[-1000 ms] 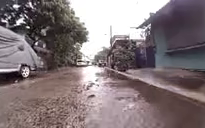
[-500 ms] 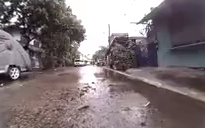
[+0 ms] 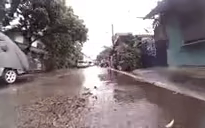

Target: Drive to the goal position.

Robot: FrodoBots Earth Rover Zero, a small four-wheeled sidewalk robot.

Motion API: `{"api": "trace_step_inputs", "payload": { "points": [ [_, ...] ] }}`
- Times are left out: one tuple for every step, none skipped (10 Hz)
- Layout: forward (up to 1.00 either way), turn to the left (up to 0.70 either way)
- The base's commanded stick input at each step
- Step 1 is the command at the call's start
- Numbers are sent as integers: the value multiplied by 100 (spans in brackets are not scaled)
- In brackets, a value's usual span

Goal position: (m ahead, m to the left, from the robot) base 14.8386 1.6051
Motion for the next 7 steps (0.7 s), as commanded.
{"api": "trace_step_inputs", "payload": {
  "points": [
    [100, 14],
    [100, 16],
    [100, 0],
    [100, 0],
    [100, 0],
    [100, 0],
    [100, 0]
  ]
}}
